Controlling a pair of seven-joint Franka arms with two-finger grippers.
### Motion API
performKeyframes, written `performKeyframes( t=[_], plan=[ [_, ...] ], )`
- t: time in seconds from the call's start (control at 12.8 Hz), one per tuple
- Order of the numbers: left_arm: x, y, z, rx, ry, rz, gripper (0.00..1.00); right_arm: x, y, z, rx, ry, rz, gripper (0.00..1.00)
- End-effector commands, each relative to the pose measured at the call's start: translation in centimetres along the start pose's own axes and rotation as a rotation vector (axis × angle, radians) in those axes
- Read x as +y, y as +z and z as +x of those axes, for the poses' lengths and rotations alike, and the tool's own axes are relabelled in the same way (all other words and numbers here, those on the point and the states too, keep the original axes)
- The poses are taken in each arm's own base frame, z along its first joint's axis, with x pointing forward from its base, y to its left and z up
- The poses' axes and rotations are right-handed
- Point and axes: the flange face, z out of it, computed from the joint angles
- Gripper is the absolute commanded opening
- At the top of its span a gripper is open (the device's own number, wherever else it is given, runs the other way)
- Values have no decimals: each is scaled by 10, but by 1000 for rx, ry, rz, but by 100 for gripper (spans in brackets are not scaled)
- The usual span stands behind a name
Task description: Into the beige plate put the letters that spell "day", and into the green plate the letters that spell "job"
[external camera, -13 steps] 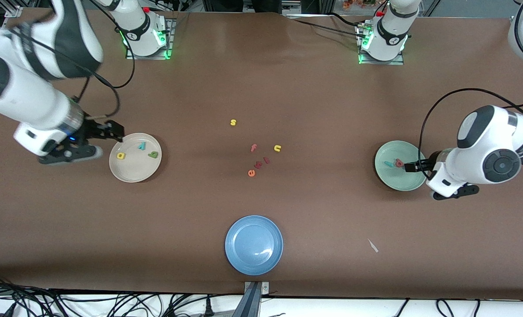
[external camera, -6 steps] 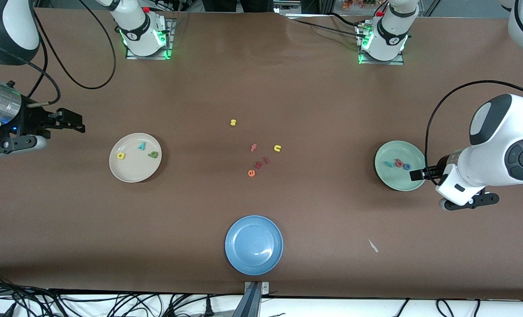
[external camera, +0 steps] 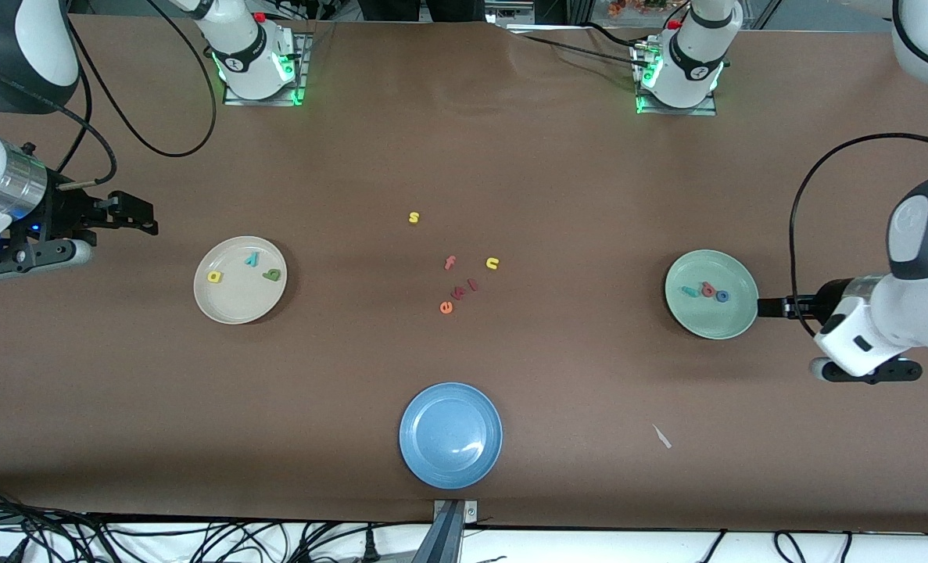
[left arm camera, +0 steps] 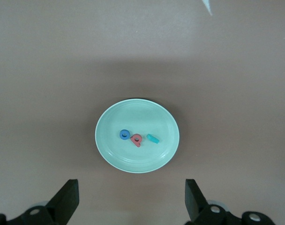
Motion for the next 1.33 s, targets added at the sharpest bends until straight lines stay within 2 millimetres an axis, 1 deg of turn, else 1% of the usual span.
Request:
performKeyframes(
  t=[0.0,0.08,0.16,0.24,0.31,0.39,0.47,0.55,0.63,0.71,0.78,0.86,0.94,1.02,1.1,1.18,1.25],
  plan=[
    [1,-31,-15,54,22,-40,99,5,-2,-7,-35,14,6,100],
    [-3,-32,-16,90,13,-68,99,5,1,-9,-60,14,9,100],
    [-3,-25,-18,123,9,-66,99,5,8,-12,-89,17,12,100],
    [-4,-15,-19,163,4,-69,99,4,9,-16,-120,17,17,100],
    [-3,-8,-23,197,2,-69,99,4,-4,-25,-125,18,23,100],
    [-4,-2,-25,221,1,-67,98,5,-23,-35,-102,11,20,100],
    [0,4,-26,226,7,-67,99,6,-44,-52,-88,17,6,100],
    [2,4,-25,226,10,-67,99,6,-50,-56,-85,33,-13,100],
    [2,6,-25,221,10,-67,99,3,-44,-50,-85,76,-19,100],
    [5,9,-26,213,14,-69,99,6,-26,-38,-100,105,-12,100],
    [7,14,-25,204,17,-69,99,5,-26,-35,-91,109,-28,100],
    [10,16,-25,200,23,-67,99,9,-30,-34,-66,108,-72,100],
    [13,16,-24,200,26,-67,99,16,-30,-32,-61,111,-98,100],
    [13,17,-24,200,26,-67,99,16,-28,-30,-50,122,-102,100],
    [13,19,-22,203,25,-67,99,13,-32,-27,-23,127,-104,100],
    [12,23,-20,196,25,-67,99,22,-31,-27,-21,133,-95,100],
    [13,26,-19,191,26,-67,99,22,-31,-26,-20,136,-96,100]
  ],
)
